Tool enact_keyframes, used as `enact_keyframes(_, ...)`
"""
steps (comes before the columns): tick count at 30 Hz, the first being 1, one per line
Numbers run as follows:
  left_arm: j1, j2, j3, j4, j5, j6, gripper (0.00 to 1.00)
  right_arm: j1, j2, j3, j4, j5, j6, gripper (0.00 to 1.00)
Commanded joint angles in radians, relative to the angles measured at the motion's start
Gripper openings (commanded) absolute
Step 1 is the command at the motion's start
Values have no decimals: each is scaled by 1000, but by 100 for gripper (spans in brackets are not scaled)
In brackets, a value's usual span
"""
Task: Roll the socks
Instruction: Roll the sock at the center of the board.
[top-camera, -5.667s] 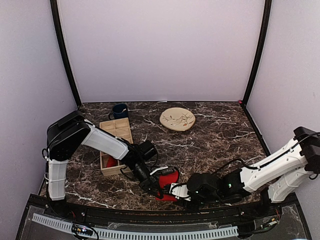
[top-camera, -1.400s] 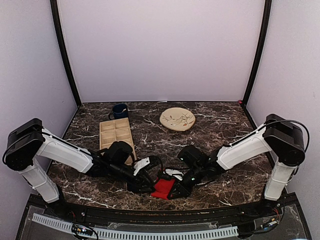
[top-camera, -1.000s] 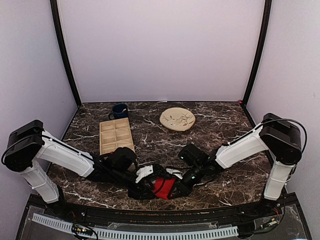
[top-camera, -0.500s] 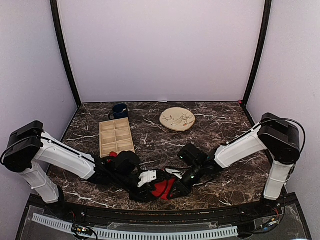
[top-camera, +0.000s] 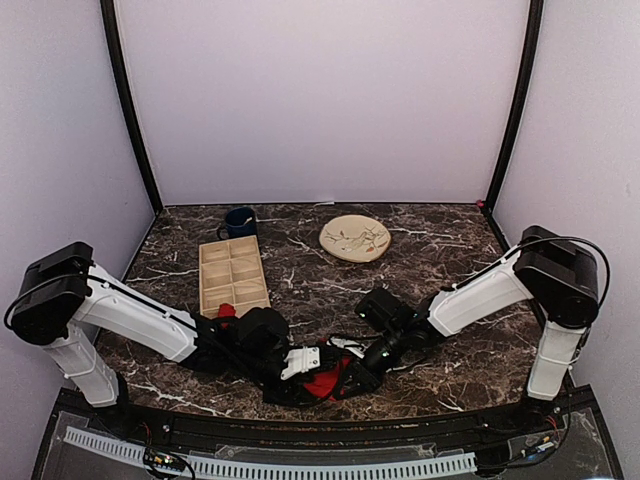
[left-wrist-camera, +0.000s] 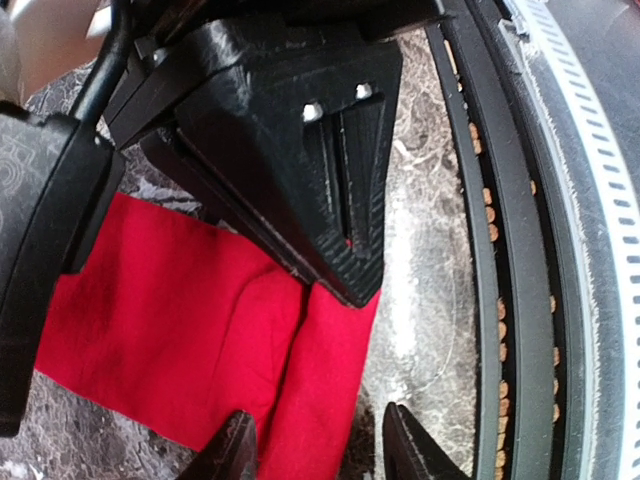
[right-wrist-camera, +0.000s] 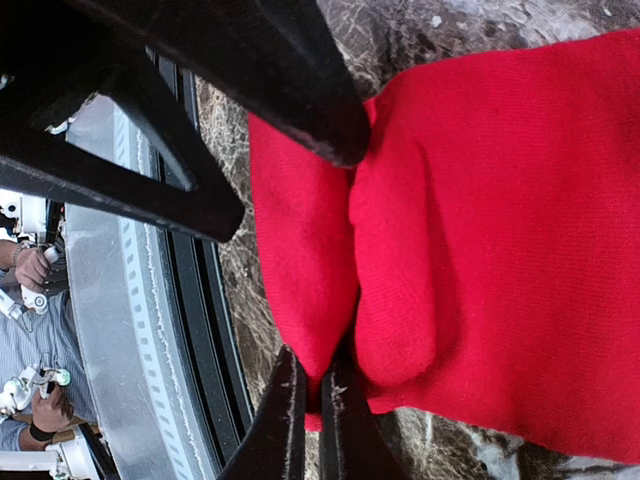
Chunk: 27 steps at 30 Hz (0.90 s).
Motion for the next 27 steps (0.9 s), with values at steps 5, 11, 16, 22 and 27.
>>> enact_keyframes(5,-8,15,28,-37,-36,35,38,-6,30,5,-53,4,-7,0)
enact_keyframes(11,-10,24,33,-42,-43,42,30,-11,37,12,-58,-7,-11,0)
enact_keyframes(16,-10,23,32,-42,-48,44,23,-14,43,14,-59,-12,-11,0)
enact_keyframes(22,-10,25,28,-43,-36,43,18,-20,45,12,-55,-11,-8,0)
enact_keyframes(27,-10,27,30,-50,-20,41,13,-24,39,1,-44,-7,3,1)
